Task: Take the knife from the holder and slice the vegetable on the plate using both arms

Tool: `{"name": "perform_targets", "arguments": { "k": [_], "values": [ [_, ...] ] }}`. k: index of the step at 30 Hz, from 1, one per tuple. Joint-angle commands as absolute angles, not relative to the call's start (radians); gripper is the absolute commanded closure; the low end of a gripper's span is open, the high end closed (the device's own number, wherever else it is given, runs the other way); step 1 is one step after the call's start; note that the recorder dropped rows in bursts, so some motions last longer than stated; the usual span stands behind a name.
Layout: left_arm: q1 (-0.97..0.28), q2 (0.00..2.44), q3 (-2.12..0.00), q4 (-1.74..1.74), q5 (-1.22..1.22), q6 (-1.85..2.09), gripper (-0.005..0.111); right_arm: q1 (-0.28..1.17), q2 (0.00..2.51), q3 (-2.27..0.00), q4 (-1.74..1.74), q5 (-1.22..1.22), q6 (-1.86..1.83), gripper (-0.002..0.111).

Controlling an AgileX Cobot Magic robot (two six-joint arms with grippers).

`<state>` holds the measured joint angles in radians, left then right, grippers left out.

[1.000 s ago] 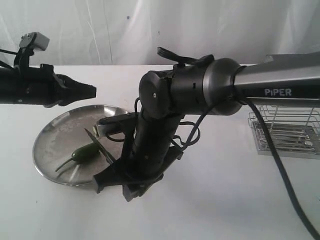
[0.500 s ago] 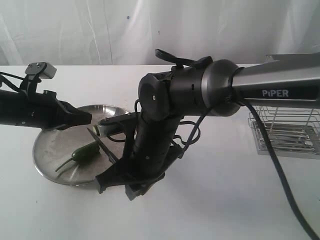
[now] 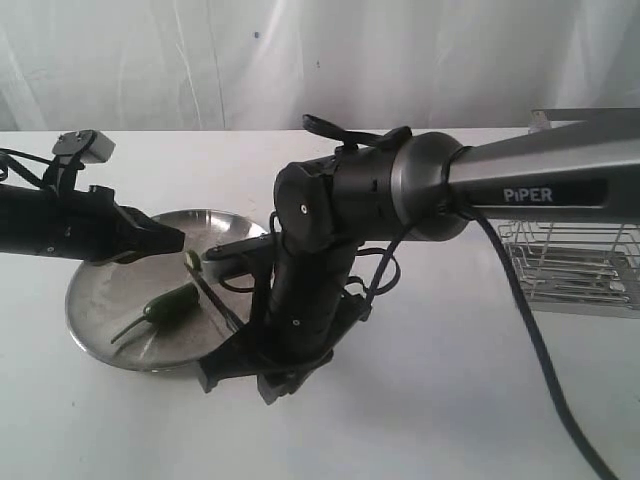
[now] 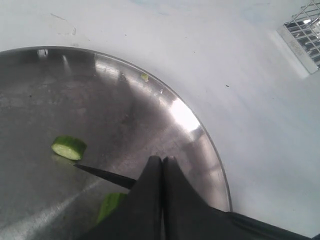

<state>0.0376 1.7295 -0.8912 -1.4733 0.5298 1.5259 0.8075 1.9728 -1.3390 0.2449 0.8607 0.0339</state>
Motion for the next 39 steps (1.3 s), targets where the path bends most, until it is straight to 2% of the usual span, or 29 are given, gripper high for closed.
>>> {"name": "perform_targets", "arguments": {
  "k": [1, 39],
  "values": [
    [0.034, 1.724, -0.885, -1.503, 0.541, 1.518, 0.107, 0.807, 1.966, -1.335, 0.251, 0.831, 0.013, 0.108],
    [0.034, 1.724, -0.885, -1.509, 0.541, 1.52, 0.107, 0.849, 1.966, -1.335, 0.185, 0.817, 0.091, 0.108]
  ]
}}
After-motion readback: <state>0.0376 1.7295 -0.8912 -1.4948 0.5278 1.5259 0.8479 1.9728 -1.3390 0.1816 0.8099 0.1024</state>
